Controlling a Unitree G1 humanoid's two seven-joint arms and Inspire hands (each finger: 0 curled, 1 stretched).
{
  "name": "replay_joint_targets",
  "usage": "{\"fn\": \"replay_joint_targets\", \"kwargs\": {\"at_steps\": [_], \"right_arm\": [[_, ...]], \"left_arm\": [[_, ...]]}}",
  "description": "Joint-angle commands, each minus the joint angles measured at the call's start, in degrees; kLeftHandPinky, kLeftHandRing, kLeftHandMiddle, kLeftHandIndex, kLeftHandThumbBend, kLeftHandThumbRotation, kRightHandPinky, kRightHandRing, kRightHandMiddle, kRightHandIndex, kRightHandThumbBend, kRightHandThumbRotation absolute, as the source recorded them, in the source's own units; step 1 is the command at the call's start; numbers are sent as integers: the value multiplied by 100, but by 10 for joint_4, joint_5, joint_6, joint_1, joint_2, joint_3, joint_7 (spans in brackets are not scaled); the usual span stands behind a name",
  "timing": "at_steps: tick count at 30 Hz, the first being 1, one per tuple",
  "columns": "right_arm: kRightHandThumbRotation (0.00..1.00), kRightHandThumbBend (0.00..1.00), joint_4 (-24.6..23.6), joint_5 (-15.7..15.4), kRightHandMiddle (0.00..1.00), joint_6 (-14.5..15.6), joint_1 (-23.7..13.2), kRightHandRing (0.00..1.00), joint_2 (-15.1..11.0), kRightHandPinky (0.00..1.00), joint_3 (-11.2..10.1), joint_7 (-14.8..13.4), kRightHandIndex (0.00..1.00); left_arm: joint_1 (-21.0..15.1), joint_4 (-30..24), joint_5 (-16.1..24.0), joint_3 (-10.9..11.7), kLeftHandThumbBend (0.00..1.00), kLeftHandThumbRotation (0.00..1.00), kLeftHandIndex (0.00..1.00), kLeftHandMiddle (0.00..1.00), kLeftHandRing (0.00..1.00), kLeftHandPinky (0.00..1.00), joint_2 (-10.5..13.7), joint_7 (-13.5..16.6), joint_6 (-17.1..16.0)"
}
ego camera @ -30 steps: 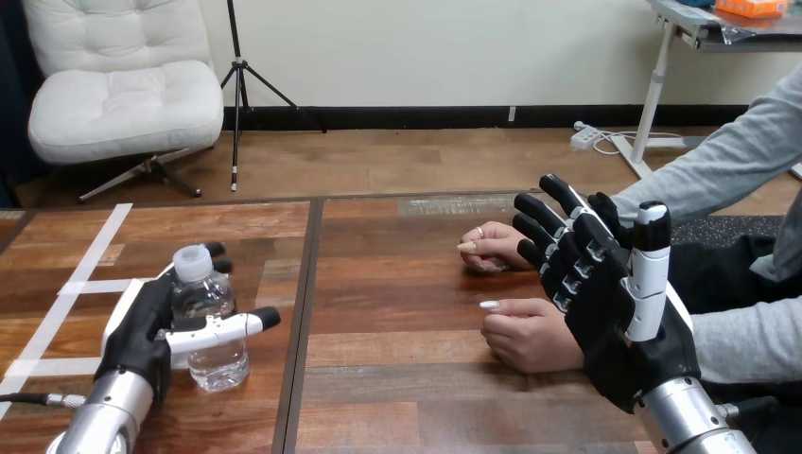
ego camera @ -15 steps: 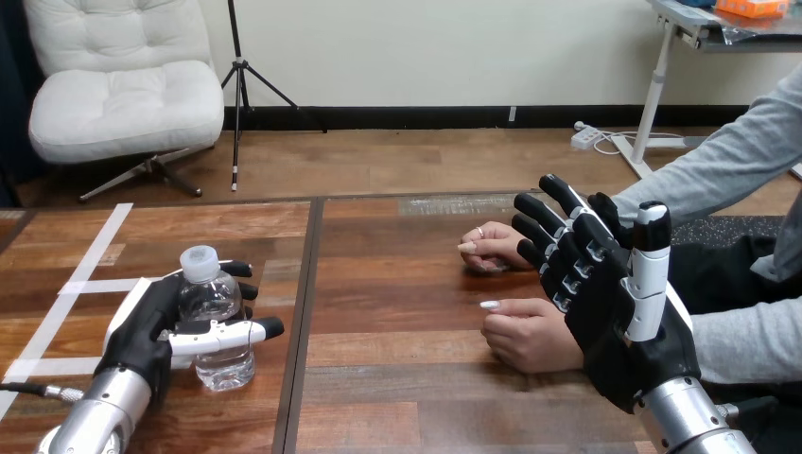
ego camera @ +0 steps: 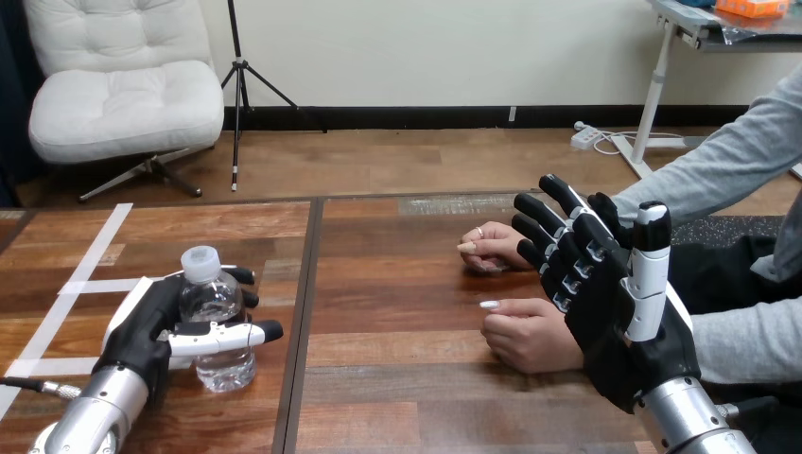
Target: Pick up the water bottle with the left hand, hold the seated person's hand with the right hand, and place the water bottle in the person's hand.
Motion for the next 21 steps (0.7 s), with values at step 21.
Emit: {"fn": "replay_joint_targets", "kwargs": {"at_steps": [21], "right_arm": [[100,100,-24,7,93,-9,-25,96,1,100,-3,1,97]], "left_arm": [[-38,-10,24,-10,77,0,42,38,34,29,19,5,-21]]}}
